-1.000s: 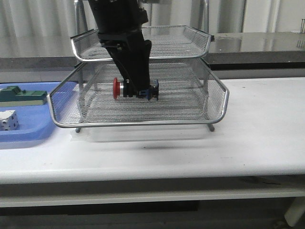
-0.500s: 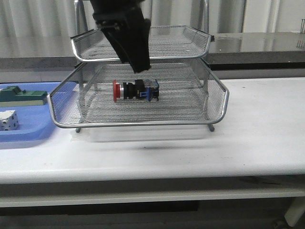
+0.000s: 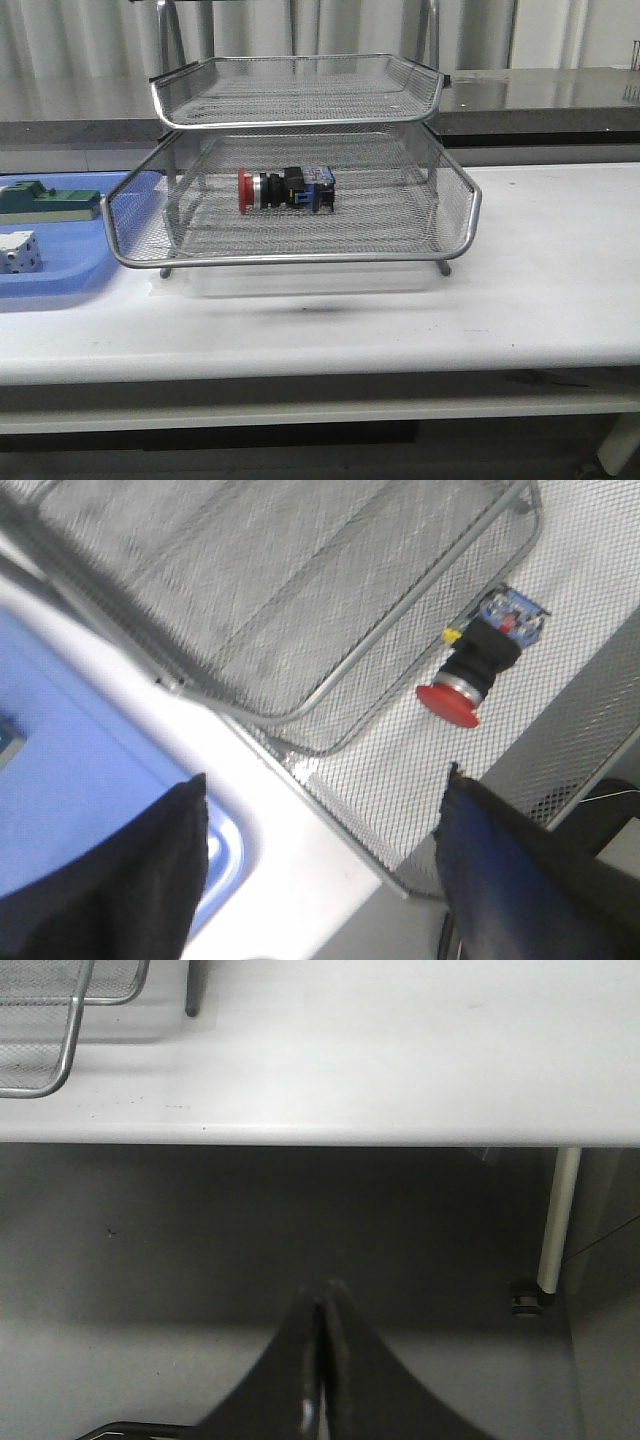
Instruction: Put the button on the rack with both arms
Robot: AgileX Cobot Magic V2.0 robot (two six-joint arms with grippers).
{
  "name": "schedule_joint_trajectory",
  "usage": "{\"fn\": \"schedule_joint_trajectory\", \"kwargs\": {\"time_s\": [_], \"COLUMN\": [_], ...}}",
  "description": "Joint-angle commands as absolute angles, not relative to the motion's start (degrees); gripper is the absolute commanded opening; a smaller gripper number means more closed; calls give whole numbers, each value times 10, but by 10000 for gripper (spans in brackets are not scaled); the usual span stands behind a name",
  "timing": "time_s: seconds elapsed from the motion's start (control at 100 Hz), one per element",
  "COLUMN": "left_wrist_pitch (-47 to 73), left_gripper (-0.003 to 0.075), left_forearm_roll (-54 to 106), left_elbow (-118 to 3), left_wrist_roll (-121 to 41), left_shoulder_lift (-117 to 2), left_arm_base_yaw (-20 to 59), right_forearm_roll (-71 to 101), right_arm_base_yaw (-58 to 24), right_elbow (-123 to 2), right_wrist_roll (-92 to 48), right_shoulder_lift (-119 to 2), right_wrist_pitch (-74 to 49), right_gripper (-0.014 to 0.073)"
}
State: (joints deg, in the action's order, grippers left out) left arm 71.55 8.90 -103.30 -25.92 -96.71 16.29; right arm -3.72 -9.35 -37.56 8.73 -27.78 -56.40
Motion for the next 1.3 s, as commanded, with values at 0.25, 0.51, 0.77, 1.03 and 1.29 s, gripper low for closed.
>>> {"fn": "schedule_joint_trajectory", "kwargs": {"time_s": [0.25,0.51,0.77,1.03,1.29], "left_wrist_pitch": [593,432,251,117,19], "left_gripper": [397,397,397,397,398], "left_forearm_roll": [145,147,170,188,220], "left_elbow": [-830,-650,-489,-336,-218], "left_wrist_roll": [-250,-250,-250,-250,-250], "left_shoulder_lift": [-797,-668,-531,-393,-269], "left_arm_base_yaw": [61,38,38,38,38], "right_forearm_roll": [-44,-44,-44,-44,-44], "right_arm_base_yaw": [-92,-92,-92,-92,-92], "right_elbow": [-395,-395,-395,-395,-395], "right_wrist_roll": [86,86,86,86,86], "right_shoulder_lift": [-281,-281,-281,-281,-281], "right_wrist_pitch": [-532,-532,-532,-532,-532], "right_gripper": [-68,-68,-68,-68,-68]}}
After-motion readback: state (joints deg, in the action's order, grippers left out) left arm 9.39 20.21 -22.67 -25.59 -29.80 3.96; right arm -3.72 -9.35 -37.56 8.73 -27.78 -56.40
